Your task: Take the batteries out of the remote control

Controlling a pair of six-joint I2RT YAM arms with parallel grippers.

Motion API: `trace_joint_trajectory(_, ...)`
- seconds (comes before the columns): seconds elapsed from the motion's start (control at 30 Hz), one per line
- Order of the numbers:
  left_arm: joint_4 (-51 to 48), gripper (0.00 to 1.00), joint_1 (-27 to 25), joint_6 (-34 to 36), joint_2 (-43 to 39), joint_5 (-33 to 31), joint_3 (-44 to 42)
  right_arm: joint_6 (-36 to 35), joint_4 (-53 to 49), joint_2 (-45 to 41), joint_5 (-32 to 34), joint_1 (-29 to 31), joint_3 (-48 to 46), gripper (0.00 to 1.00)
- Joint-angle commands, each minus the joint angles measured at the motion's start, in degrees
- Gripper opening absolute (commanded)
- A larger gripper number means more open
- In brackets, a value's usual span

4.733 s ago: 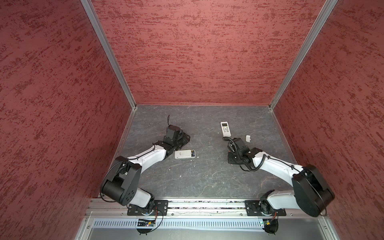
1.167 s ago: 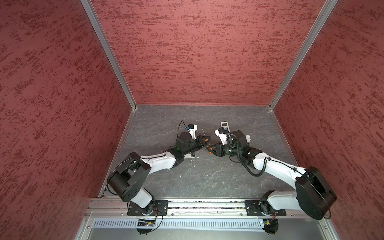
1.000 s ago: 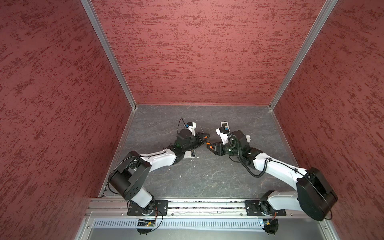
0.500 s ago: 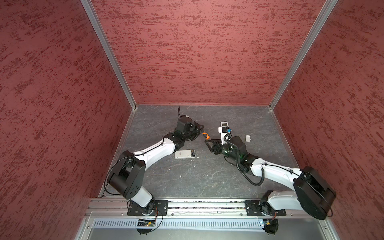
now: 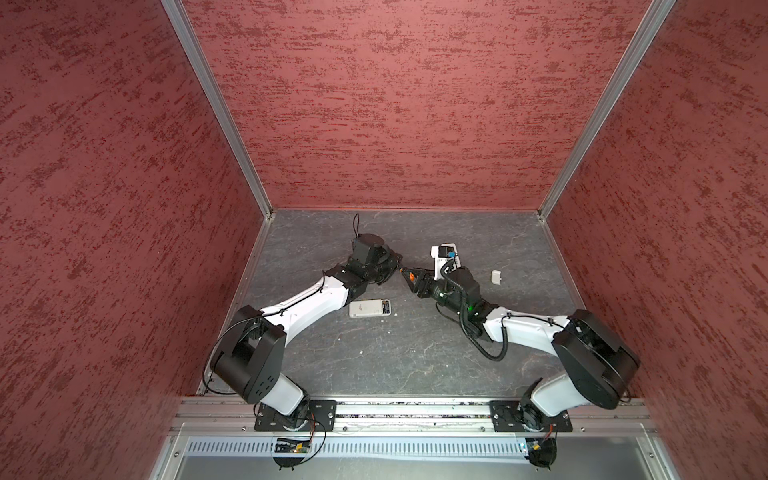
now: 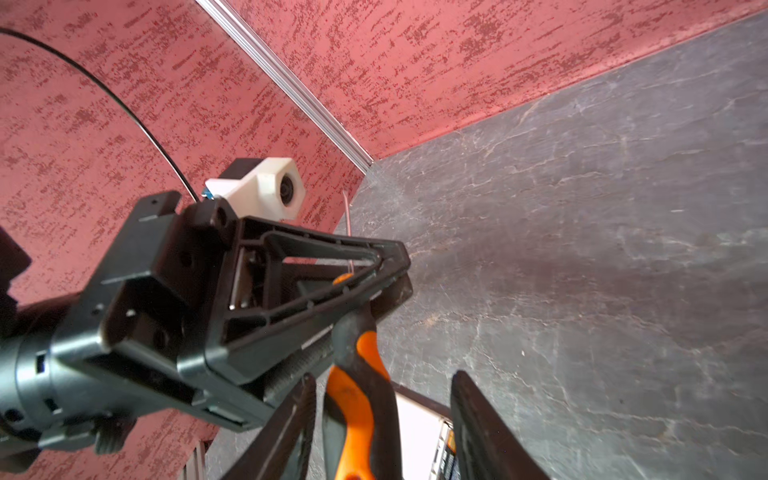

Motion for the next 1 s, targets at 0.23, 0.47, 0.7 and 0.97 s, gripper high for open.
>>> trace_joint_trajectory(0.23,1.3,0.00,-0.8,-0.5,-0.6,-1.1,0.0,2.8,1.7,3.4,-1.4,0.0,5.8,0.41)
trace_joint_trajectory(0.47,3.2,0.00,-1.1,-0.5,-0.3,-1.8,-0.5,3.9,1.1,4.7,-2.0,0.0,6.6,0.39)
trace_joint_trajectory(0.7,3.7,0.00,-1.3,0.2,-0.4,-2.3,-0.5,5.6,1.8,5.8,-2.3,0.0,6.9,0.41)
trace_joint_trajectory(0.97,5.0,0.00,-2.2,-0.4,0.7,-0.7,-1.3,6.3,2.9,7.0,-2.2,0.0,7.3,0.36)
